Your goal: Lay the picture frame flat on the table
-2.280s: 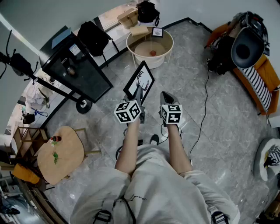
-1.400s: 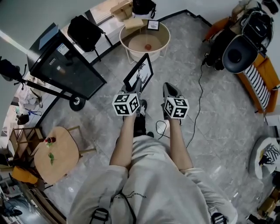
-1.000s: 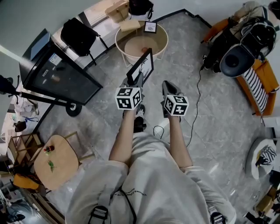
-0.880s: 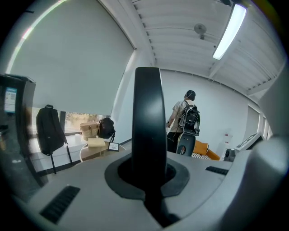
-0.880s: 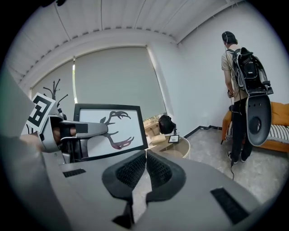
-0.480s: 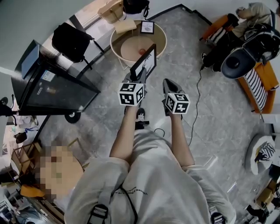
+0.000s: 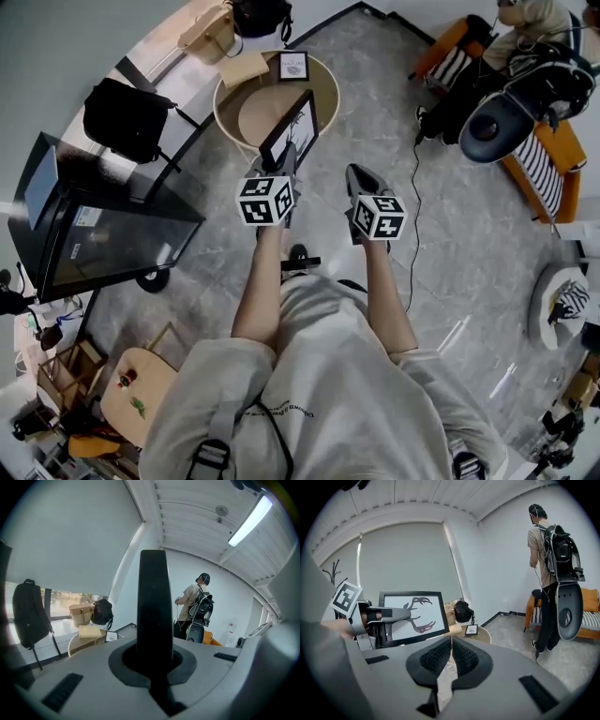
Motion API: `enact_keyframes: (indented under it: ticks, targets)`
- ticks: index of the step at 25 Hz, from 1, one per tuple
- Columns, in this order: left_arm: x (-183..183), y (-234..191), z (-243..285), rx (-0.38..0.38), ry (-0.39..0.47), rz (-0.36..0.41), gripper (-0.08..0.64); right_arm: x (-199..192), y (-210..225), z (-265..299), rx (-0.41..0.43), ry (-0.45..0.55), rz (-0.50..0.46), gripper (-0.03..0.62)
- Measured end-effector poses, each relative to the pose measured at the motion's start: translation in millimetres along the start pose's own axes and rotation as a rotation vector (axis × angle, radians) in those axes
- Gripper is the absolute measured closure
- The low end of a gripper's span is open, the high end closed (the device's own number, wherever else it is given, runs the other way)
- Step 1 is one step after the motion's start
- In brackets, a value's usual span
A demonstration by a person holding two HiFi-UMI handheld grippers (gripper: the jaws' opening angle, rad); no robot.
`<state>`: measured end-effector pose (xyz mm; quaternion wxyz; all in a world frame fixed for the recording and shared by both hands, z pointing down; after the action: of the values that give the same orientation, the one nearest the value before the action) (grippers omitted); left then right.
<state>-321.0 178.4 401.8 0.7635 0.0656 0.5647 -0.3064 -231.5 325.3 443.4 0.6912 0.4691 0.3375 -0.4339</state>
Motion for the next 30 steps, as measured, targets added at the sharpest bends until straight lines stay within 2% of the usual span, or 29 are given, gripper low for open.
enact_keyframes:
  ticks: [9,13,17,24,30]
  targets:
    - [-4.0,-12.6,50.9,-0.011,-0.049,-0.02,0.534,2.1,33.0,17.7,-0.044,0.007,0.054,0.557]
    - [-5.5,-11.7,66.8,-0.017,-0.054,-0.021,0.534,3.0,41.9,32.4,-0.005,0.001,0.045,0.557]
    - [9.7,-12.7,89.6,0.008,-0.022,-0.026,0.532,25.1,59.9,59.3,0.055,0.023,0.043,0.557]
    - [55.2,-26.7,151.7,0.133,0.019,-0.052,0.532,89.2,109.3,128.2,0.175,0.004,-0.004,0.557]
    - [65.9,-42.5,181.4,0.314,0.007,-0.092,0.534,140.0,141.0,191.3,0.383,-0.004,-0.046,0.557]
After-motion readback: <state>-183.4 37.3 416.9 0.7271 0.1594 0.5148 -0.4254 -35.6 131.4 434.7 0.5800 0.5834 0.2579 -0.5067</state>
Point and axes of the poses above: the fingertips, and each gripper's own axes: z forward along the fingers, y to its right, x out of its top, the point moved 3 cm from there along -z, backward along the fingers, and after that the axes turned 15 degrees about x, right-handed, at the moved point
